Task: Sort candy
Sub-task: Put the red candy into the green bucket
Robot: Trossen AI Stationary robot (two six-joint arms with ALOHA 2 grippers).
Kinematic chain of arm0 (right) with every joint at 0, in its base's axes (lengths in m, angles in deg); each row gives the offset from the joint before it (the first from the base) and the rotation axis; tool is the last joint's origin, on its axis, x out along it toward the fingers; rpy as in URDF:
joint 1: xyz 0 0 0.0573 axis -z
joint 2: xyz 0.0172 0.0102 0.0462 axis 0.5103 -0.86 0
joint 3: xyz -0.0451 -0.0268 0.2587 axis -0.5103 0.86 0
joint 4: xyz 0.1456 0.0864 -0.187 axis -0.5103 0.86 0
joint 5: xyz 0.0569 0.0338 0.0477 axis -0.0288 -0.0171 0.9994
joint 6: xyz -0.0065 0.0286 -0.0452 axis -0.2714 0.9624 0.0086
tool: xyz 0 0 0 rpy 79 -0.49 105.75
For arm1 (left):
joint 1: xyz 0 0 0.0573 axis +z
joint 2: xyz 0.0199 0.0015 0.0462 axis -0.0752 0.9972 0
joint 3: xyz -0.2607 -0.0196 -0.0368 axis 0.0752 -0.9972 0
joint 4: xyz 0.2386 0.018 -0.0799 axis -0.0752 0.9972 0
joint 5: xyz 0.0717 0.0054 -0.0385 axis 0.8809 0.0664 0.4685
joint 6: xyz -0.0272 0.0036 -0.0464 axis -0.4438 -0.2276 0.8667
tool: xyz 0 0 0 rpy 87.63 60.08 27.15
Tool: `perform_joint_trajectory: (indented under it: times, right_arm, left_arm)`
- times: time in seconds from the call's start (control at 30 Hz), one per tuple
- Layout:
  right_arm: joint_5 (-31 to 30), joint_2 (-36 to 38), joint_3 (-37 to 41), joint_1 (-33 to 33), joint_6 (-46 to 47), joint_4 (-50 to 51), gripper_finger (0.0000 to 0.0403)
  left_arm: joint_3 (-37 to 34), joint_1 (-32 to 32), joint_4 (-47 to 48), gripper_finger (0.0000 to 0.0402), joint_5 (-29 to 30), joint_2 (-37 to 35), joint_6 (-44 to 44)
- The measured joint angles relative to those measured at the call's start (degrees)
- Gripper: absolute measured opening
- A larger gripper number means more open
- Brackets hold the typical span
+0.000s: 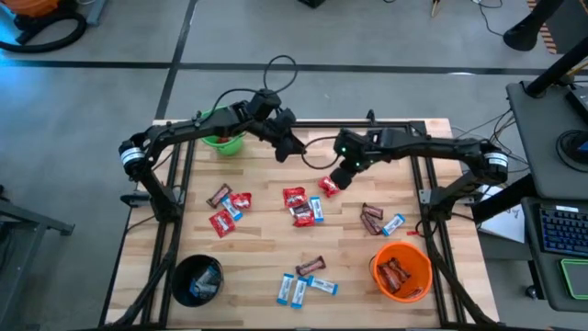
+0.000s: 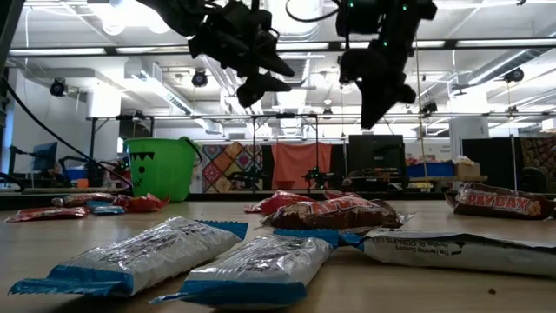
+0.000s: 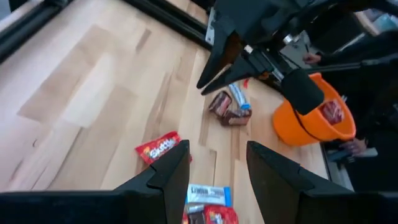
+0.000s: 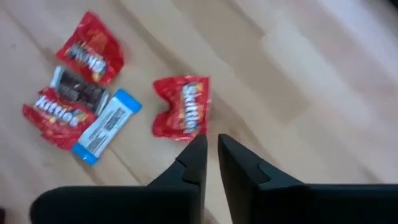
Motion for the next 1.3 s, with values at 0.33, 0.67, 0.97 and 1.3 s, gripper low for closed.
perform_joint_trajectory:
  times: [0.33, 0.67, 0.97, 1.3]
  right_arm:
    - [7.3, 0.0, 10.5, 0.0, 4.0, -10.3, 0.0129]
    - [7.3, 0.0, 17.4, 0.0, 9.0, -22.9, 0.0194]
    - [7.1, 0.0, 22.0, 0.0, 11.2, -30.0, 0.0201]
    - [8.4, -7.3, 22.3, 0.9, 12.3, -34.2, 0.0201]
  left_arm:
    - [0.0, 0.0, 6.9, 0.0142, -0.3, -0.1, -4.2]
    - [-0.1, -0.2, 13.4, 0.0142, -0.5, -0.3, -7.6]
    - [-0.1, -0.5, 16.1, 0.0142, -0.7, -0.5, -9.3]
    - [-0.1, -0.5, 16.4, 0.0142, -1.1, -0.9, -9.4]
